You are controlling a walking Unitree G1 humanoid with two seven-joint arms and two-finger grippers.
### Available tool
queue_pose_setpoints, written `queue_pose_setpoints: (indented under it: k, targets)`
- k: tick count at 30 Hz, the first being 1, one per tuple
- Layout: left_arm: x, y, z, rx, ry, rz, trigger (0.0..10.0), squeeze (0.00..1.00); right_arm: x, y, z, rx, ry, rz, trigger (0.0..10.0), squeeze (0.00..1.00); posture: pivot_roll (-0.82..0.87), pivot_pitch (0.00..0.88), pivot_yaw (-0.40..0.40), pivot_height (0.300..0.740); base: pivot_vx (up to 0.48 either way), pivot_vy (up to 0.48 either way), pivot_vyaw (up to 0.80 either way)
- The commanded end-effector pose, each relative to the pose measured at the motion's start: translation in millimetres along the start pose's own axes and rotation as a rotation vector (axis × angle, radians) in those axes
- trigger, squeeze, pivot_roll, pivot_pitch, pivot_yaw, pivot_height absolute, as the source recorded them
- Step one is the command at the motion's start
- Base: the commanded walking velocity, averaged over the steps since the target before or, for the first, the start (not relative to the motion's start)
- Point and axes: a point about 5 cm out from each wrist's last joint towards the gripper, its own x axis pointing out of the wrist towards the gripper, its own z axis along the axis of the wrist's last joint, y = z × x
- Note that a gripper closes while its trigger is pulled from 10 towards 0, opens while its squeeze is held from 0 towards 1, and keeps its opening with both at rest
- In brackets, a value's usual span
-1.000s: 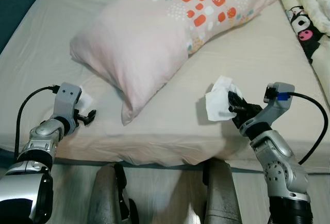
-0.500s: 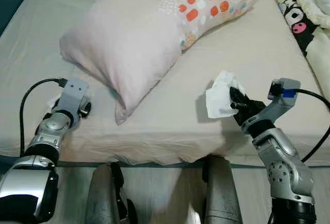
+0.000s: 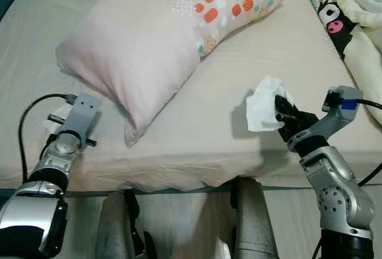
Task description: Clean up the room
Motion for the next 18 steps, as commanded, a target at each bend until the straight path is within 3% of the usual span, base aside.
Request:
queue_pose_setpoints:
  k: [1,3,5,6,8,10,11,12,13,14,16,18]
  targets:
    - [1.8,32.2,0,-0.132,0.001,0.131,0.0,0.00,-0.5,-0.7,2,0.001,-0.011,0.011,10.0,0.00,-0.16,0.385,0.068,0.497,0.000,0.000,0.00]
    - [2.9,39.8,5,-0.176,-0.016,0.162,0.0,0.00,0.6,-0.7,3,0.003,-0.016,0.014,10.0,0.00,-0.16,0.385,0.068,0.497,0.000,0.000,0.00]
    - [6.3,55.4,20,-0.386,-0.071,0.194,0.0,0.00,7.1,1.8,5,0.028,-0.037,0.032,10.0,0.00,-0.13,0.322,0.062,0.497,0.000,0.000,0.00]
    - [6.3,55.4,20,-0.386,-0.071,0.194,0.0,0.00,7.1,1.8,5,0.028,-0.037,0.032,10.0,0.00,-0.13,0.322,0.062,0.497,0.000,0.000,0.00]
    - [8.9,62.1,34,-0.554,-0.139,0.154,0.0,0.00,14.6,6.4,4,0.063,-0.056,0.063,10.0,0.00,-0.12,0.293,0.060,0.497,0.000,0.000,0.00]
    - [8.9,62.1,34,-0.554,-0.139,0.154,0.0,0.00,14.6,6.4,4,0.063,-0.056,0.063,10.0,0.00,-0.12,0.293,0.060,0.497,0.000,0.000,0.00]
    - [10.2,63.1,42,-0.644,-0.178,0.104,0.0,0.00,19.2,8.9,3,0.077,-0.060,0.076,10.0,0.00,-0.10,0.256,0.055,0.497,0.000,0.000,0.00]
    - [10.2,63.1,42,-0.644,-0.178,0.104,0.0,0.00,19.2,8.9,3,0.077,-0.060,0.076,10.0,0.00,-0.10,0.256,0.055,0.497,0.000,0.000,0.00]
    - [10.8,63.3,48,-0.755,-0.221,0.034,0.0,0.00,24.1,12.7,3,0.095,-0.067,0.095,10.0,0.00,-0.10,0.223,0.052,0.497,0.000,0.000,0.00]
    - [10.8,63.3,48,-0.755,-0.221,0.034,0.0,0.00,24.1,12.7,3,0.095,-0.067,0.095,10.0,0.00,-0.10,0.223,0.052,0.497,0.000,0.000,0.00]
    - [10.0,47.5,53,-1.063,-0.294,-0.212,0.0,0.00,35.6,21.2,-1,0.162,-0.067,0.144,10.0,0.00,-0.08,0.141,0.039,0.497,0.000,0.000,0.00]
    - [10.0,47.5,53,-1.063,-0.294,-0.212,0.0,0.00,35.6,21.2,-1,0.162,-0.067,0.144,10.0,0.00,-0.08,0.141,0.039,0.497,0.000,0.000,0.00]
